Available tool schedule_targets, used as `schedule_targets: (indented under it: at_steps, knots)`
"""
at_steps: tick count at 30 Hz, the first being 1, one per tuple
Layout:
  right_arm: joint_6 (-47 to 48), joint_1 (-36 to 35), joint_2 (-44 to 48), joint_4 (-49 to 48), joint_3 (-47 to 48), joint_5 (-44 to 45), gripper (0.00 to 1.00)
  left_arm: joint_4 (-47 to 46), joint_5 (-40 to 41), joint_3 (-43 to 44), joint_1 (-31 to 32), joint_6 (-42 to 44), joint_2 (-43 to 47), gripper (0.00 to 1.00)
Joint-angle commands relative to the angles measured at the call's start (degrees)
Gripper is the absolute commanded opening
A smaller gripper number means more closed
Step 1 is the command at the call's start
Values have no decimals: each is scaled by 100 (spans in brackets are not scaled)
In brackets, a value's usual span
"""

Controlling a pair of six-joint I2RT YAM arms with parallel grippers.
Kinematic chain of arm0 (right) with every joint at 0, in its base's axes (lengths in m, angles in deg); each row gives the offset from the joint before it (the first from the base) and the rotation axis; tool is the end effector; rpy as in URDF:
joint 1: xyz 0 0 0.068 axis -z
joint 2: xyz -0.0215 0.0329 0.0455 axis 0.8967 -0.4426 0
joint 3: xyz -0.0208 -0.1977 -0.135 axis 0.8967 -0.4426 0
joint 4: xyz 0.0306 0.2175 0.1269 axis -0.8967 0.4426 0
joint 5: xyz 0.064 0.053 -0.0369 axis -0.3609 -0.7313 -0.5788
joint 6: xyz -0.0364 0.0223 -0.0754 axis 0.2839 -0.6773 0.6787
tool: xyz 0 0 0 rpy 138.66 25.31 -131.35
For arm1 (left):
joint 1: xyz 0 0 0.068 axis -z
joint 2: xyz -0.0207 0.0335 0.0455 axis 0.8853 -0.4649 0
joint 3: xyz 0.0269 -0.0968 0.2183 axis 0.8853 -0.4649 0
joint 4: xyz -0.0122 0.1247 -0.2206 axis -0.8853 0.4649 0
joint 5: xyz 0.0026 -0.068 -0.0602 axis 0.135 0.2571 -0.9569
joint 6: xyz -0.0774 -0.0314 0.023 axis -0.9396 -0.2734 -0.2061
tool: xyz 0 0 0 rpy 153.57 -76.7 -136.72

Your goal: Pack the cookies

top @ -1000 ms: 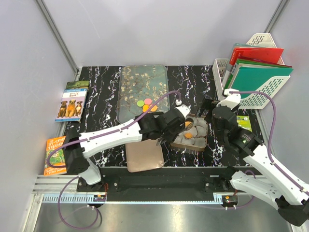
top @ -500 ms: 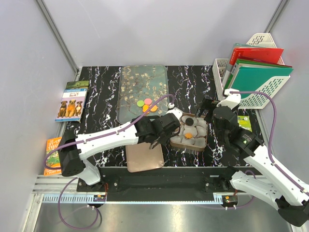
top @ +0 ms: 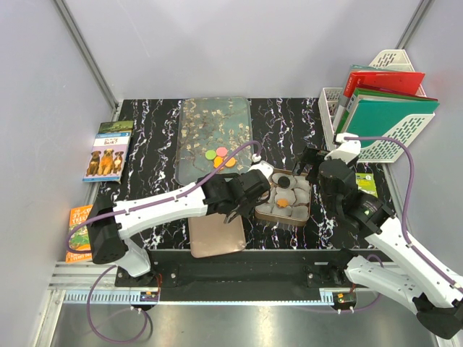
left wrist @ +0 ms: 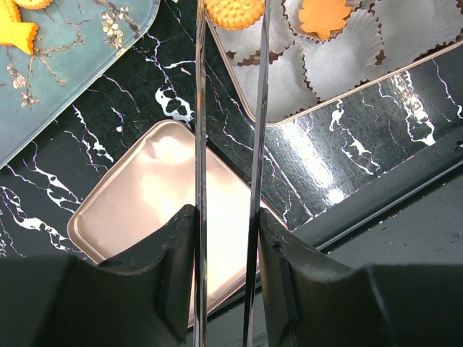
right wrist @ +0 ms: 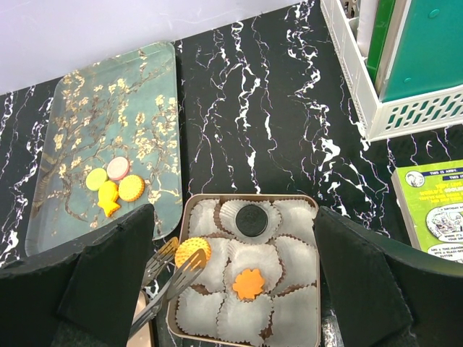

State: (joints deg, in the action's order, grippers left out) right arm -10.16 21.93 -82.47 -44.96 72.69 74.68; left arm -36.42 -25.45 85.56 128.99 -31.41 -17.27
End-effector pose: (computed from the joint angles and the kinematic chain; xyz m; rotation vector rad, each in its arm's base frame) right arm 0.1925 0.1045 0.3264 0.2292 1.8131 0.1555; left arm 0.1558 -0.2978 0.2348 0.7743 2.3954 -0.2141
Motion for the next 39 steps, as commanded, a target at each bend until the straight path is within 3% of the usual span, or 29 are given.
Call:
schedule_targets:
  at_steps: [1,7,15,24,39]
  knots:
    - [-24,5,51,-233,-43,56,100,-171,34,172,-8,-41,145,40]
    - [-33,5,78,-224,-69,47,100,-180,-19,172,-8,-85,154,48]
    - [-41,14,139,-224,-113,47,100,-163,-11,216,-8,-111,172,48]
    - [-59,5,148,-207,-113,21,100,-163,807,260,-51,-129,523,47]
    - [-41,14,253,-180,-192,73,100,-408,-133,532,19,29,-39,42]
